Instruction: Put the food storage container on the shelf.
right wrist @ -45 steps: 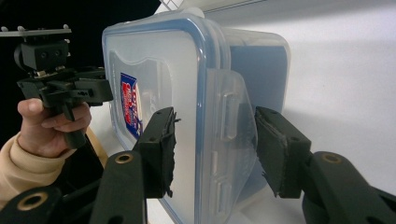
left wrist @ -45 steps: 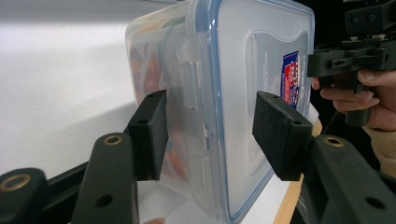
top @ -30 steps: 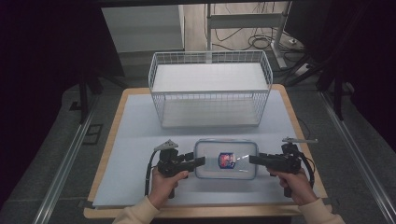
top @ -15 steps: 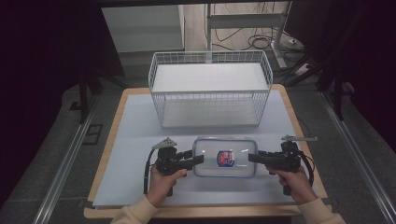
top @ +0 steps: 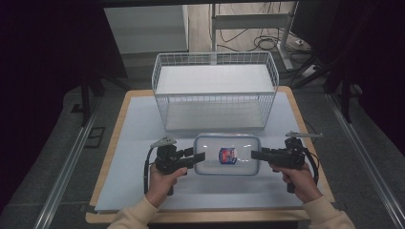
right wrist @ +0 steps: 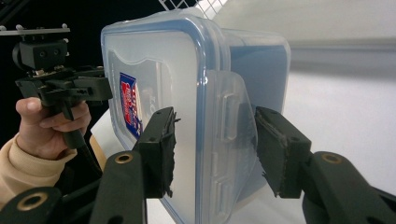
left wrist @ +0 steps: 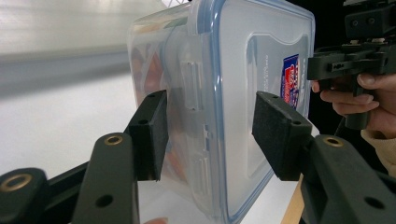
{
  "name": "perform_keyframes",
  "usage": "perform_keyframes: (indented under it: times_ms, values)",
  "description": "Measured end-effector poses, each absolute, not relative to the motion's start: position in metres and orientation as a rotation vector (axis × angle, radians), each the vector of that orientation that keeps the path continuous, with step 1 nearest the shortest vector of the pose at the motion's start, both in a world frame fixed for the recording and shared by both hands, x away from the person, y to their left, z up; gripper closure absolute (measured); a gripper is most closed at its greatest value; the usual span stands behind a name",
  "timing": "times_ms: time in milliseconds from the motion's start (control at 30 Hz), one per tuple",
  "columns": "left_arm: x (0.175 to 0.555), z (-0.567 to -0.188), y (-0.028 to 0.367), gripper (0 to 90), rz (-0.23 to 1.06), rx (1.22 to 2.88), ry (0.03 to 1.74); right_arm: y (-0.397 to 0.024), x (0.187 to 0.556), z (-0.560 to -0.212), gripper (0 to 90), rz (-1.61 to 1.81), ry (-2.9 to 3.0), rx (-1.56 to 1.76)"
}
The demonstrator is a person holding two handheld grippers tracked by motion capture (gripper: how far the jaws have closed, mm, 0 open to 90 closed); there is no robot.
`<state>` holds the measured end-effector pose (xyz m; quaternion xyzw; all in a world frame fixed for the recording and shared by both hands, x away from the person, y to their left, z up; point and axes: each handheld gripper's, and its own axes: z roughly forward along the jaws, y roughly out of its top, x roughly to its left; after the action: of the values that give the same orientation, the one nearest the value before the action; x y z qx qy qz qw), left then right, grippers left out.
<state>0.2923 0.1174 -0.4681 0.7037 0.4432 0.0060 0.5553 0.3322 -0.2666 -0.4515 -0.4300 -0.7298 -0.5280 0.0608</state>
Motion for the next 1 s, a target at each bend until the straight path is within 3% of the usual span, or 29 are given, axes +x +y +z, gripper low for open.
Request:
perform_keyframes:
  times_ms: [1000]
  values:
    - [0.318, -0.399, 0.137, 47.1, 0.120, 1.631, 0.981, -0.247, 0.361, -0.382, 49.9, -1.716, -2.270, -1.218]
